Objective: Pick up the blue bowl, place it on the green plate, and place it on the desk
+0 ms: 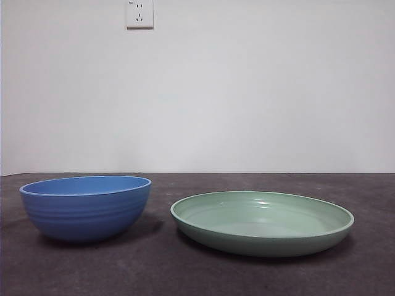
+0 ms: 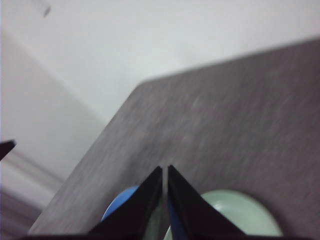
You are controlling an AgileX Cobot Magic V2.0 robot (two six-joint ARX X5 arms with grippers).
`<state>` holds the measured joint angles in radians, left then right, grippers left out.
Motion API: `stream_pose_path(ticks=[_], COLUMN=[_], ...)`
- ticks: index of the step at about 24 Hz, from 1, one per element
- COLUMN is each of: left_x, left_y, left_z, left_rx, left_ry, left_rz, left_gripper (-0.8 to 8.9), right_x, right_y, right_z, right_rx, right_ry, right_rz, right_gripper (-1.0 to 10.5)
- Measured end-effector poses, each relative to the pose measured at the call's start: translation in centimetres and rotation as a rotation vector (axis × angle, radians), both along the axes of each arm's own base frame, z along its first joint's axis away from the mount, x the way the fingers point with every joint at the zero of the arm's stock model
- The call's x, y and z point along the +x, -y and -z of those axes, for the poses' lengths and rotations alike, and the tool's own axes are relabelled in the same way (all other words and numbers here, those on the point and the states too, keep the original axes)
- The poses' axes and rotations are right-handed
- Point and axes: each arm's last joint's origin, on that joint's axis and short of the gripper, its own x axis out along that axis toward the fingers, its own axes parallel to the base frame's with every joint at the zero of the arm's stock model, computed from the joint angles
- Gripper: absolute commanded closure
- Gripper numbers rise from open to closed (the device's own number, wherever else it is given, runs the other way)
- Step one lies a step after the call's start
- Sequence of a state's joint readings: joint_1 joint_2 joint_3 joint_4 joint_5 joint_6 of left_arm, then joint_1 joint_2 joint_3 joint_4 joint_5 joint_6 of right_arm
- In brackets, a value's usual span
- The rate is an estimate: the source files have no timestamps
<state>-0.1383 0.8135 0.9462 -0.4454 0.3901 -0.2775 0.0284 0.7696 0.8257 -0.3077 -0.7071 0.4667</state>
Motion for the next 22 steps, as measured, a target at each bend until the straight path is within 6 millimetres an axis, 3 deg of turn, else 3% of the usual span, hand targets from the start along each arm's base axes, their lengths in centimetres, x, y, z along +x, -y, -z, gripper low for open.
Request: stream_pose_path(ticks=[8,12,15,18,22], left_x=[1.1,0.9,0.9,0.9,0.9], left_y=[1.4,1.8,1.8,1.8,1.8], left_z=[0.8,0.7,0.7,0.7,0.7], left_rx=[-0.058,-0.061,-0.061,-0.061,-0.061], left_ry=[-0.186,-0.182,-0.182,-0.183,-0.183], left_rz=[0.248,0.278,0.281,0.282,0.282], left_gripper=[7.83,7.77,7.68,6.42,3.15], right_x=[0.7,0.5,0.4,0.4,0.4], right_y=[-1.1,-1.0,-0.9,-0.9,-0.9], right_z=[-0.6,0.1,0.5,0.6,0.6], right_rx=[-0.084,-0.152,-0.196,-0.207,-0.211], right_ry=[-0.089,-0.129,-0.155,-0.152,-0.148], right_rz=[-0.112,-0.093,-0.057,-0.059,-0.061], right_gripper=[9.2,7.4,7.0,7.0,5.5])
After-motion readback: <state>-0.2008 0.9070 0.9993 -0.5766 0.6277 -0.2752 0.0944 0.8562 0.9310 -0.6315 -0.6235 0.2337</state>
